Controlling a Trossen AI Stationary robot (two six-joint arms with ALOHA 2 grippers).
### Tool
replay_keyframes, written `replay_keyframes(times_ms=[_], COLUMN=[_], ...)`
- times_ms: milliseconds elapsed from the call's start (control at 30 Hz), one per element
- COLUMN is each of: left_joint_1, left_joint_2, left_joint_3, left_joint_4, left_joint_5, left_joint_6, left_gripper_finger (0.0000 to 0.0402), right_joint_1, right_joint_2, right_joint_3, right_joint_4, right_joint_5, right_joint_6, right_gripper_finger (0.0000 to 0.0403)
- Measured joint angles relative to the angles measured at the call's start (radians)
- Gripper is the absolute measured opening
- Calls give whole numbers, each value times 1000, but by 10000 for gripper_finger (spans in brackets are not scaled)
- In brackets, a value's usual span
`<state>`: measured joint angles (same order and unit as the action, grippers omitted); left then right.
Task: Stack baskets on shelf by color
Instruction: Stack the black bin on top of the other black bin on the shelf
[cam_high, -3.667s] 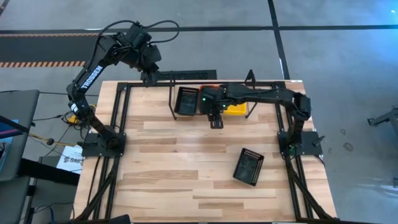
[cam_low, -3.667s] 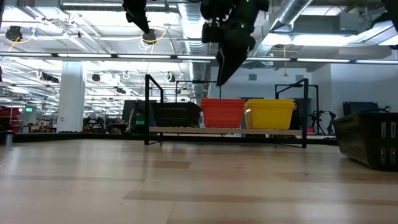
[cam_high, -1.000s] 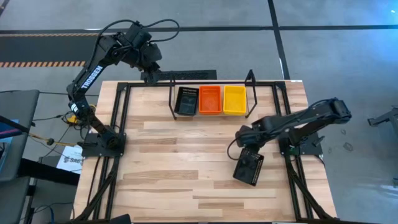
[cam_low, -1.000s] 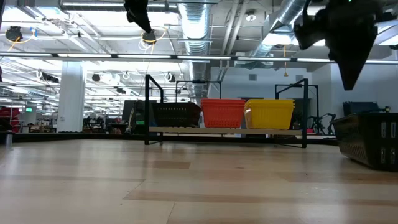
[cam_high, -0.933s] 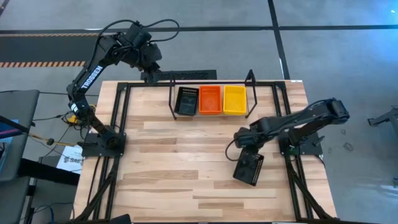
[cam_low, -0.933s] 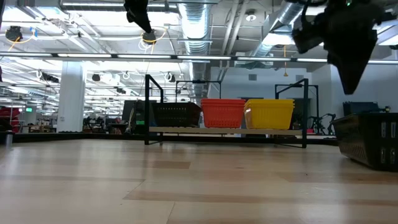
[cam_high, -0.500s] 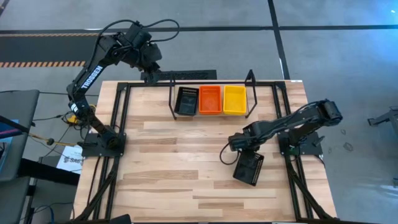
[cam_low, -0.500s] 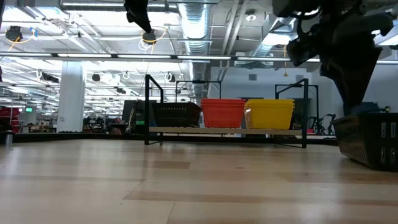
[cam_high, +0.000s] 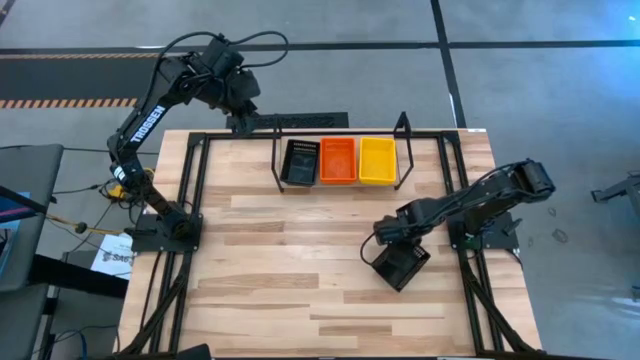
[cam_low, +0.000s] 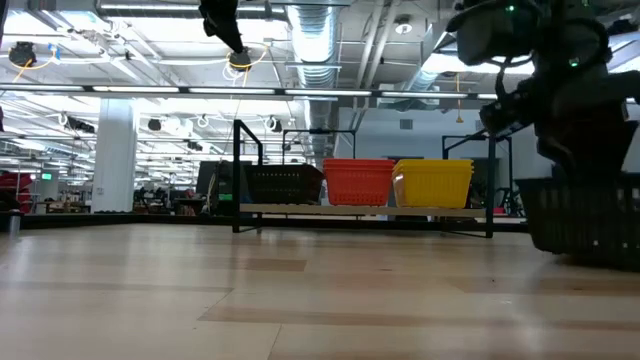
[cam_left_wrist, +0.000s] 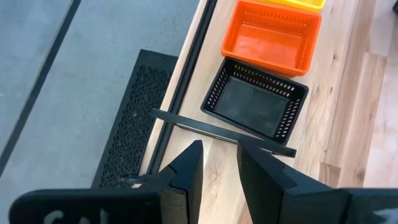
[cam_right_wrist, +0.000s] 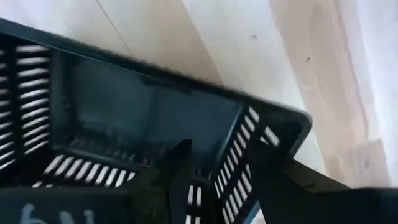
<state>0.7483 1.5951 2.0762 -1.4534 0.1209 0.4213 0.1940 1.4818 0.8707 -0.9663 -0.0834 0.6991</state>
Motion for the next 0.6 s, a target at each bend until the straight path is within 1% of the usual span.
replay_keyframes(times_ms=[133,333,433,600], left_joint_1=[0,-1,-1,-1], left_joint_2=[0,0,0,0], left_joint_3=[0,0,0,0], left_joint_4=[4,6,9,17], left_joint_5=[-1,-1,-1,-1], left_joint_6=[-5,-16,-17,-23], left_gripper_finger=[86,86,86,86], right_joint_1=[0,-5,-22,-39], right_joint_2=[-4,-5,-5,-5], right_joint_3=[1,1,18,79], right_joint_4=[39,54,16,-92], right_joint_5=[2,13,-2,-1], right_joint_6=[0,-15,20,26], right_gripper_finger=[176,175,177,181])
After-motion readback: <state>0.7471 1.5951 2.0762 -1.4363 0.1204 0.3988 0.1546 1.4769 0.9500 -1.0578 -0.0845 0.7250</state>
